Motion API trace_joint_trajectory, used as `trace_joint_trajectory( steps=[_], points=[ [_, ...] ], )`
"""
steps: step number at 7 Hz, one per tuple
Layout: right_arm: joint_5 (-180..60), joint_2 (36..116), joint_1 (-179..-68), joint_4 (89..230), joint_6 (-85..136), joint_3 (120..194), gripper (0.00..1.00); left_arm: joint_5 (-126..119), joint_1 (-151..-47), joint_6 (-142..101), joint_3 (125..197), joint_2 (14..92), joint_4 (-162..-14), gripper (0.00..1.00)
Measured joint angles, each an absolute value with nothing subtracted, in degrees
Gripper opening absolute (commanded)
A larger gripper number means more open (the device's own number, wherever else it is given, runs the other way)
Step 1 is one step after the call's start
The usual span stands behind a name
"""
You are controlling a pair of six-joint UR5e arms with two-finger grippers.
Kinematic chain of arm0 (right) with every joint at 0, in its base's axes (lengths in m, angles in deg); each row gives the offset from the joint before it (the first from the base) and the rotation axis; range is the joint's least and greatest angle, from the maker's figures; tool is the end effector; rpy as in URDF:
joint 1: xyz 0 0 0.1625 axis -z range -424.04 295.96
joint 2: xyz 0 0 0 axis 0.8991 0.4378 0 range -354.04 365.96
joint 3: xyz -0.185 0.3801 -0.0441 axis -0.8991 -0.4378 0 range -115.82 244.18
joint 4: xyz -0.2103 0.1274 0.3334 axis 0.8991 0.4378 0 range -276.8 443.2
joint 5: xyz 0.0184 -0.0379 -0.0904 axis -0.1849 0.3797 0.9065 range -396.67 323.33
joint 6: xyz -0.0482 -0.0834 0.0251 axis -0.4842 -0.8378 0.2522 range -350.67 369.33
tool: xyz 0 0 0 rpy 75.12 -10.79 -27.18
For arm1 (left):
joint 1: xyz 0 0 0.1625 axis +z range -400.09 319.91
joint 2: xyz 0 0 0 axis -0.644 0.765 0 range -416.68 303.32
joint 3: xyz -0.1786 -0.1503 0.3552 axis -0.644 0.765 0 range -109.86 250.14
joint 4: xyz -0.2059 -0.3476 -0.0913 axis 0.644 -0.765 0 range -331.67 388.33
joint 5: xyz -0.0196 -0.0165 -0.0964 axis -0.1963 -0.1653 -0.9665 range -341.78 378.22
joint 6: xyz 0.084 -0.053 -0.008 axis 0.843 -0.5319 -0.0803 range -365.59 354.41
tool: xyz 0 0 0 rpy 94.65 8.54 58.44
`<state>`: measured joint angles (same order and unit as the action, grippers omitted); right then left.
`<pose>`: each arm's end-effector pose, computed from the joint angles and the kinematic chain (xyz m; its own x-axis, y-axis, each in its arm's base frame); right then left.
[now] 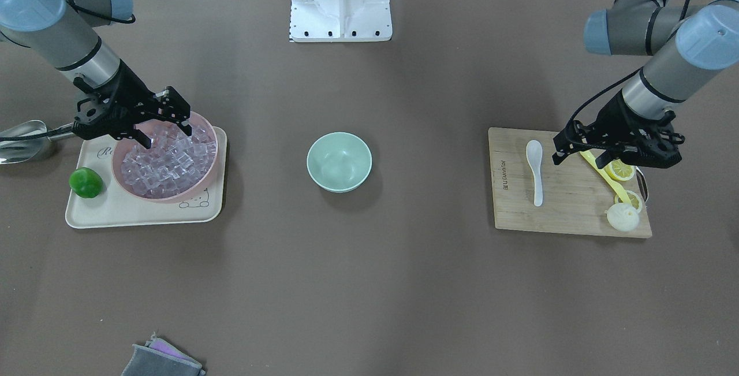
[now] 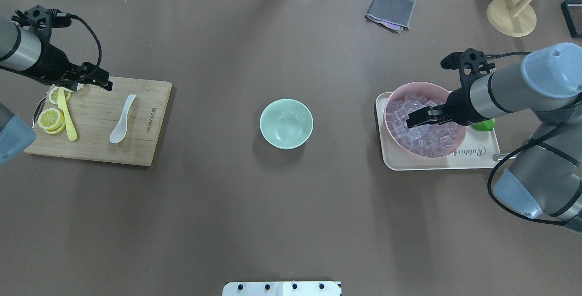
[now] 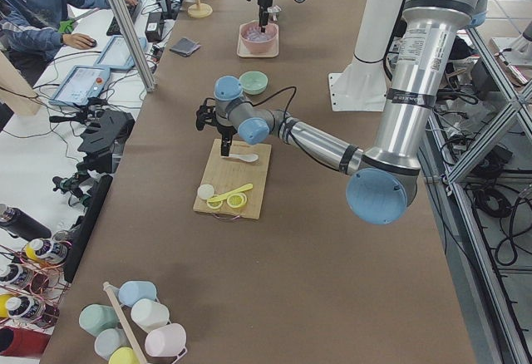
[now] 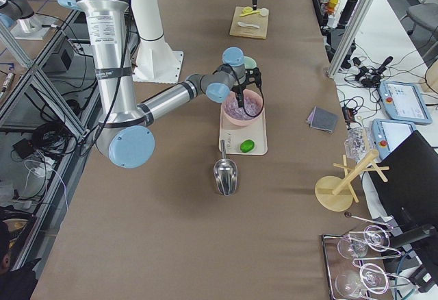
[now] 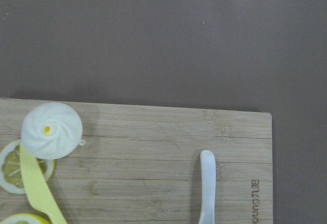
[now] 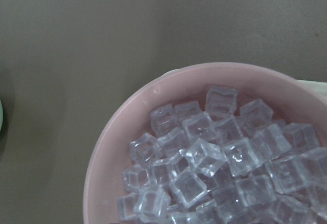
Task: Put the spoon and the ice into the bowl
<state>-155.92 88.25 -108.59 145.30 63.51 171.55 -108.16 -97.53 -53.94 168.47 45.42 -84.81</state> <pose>-0.3266 -0.4403 0.3900 0.5434 -0.1817 0.8196 -0.0196 0.9733 0.2288 0.2519 -0.5323 0.4306 0.5960 0.0606 -0.8007 0.0833 0.9871 0.1368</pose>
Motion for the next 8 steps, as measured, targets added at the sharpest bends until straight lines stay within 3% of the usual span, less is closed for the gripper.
trace_joint_trajectory(
  steps=[1,2,3,4,8],
  points=[
    [-155.54,88.1,-107.61,145.22,63.84,170.97,0.7,-108.01,-97.33,-54.77,168.68,45.43,-84.87,0.98],
    [-155.45,87.86,-107.06,145.03,63.88,169.94,0.49,-107.99,-97.17,-55.92,169.09,45.43,-84.93,0.98],
    [-155.46,87.74,-106.85,144.9,63.87,169.14,0.13,-107.96,-96.86,-57.12,169.64,45.35,-85.01,0.98],
    [-155.55,87.66,-106.8,144.84,63.94,168.87,0.0,-107.93,-96.45,-57.94,170.04,45.23,-85.16,0.98],
    [-156.4,87.36,-106.85,145.47,64.0,170.31,0.0,-107.88,-95.79,-58.42,170.11,44.86,-85.35,0.98]
  ],
)
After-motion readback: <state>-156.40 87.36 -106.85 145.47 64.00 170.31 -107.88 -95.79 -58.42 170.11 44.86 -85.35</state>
